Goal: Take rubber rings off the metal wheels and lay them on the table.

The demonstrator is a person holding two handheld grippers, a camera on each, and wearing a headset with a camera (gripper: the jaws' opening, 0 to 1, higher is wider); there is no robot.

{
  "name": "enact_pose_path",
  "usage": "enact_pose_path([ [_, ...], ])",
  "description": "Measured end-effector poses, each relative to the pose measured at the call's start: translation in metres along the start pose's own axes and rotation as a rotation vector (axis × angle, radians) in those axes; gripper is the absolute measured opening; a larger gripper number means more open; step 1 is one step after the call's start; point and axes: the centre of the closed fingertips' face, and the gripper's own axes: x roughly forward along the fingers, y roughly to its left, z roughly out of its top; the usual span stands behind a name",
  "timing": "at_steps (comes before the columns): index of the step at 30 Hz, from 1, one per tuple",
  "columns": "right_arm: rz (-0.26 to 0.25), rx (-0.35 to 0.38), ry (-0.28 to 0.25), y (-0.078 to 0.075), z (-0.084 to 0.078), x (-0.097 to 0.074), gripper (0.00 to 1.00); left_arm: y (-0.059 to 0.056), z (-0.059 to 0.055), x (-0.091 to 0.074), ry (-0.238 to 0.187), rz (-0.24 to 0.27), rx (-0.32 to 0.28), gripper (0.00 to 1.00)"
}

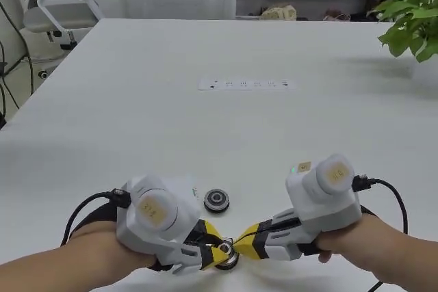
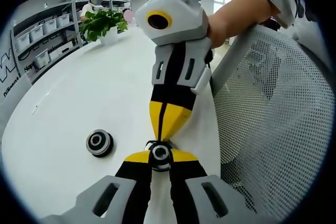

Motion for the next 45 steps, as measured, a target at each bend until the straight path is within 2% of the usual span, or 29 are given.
enact_pose_path([
  [19, 0.011, -0.032, -0.01, 0.006, 0.004, 0.004, 0.0, 0.0, 0.0, 0.0, 0.001, 0.0, 0.001, 0.08],
  [20, 0.02, -0.033, -0.023, 0.008, 0.006, 0.005, 0.0, 0.0, 0.0, 0.0, 0.001, 0.0, 0.0, 0.08],
  [21, 0.037, -0.027, -0.061, 0.011, 0.013, 0.006, 0.0, 0.0, 0.0, 0.0, 0.0, -0.001, 0.0, 0.08],
  [22, 0.095, 0.001, -0.068, 0.023, 0.015, 0.005, 0.0, 0.0, 0.0, 0.001, 0.0, 0.0, 0.002, 0.08],
  [23, 0.041, -0.059, -0.053, 0.015, 0.015, 0.006, 0.0, 0.0, 0.0, 0.001, 0.0, 0.0, 0.003, 0.08],
  [24, 0.029, -0.107, -0.032, 0.013, 0.013, 0.006, 0.0, 0.0, 0.0, 0.001, -0.001, 0.0, 0.001, 0.08],
  [25, 0.029, -0.117, -0.036, 0.014, 0.012, 0.007, 0.0, 0.0, 0.0, 0.001, -0.002, 0.0, 0.001, 0.08],
  [28, 0.03, -0.097, -0.037, 0.012, 0.01, 0.006, 0.0, 0.0, 0.0, 0.001, -0.002, 0.0, 0.002, 0.08],
  [45, 0.021, -0.09, -0.029, 0.005, 0.003, 0.003, 0.0, -0.001, 0.002, 0.001, -0.021, -0.008, 0.003, 0.08],
])
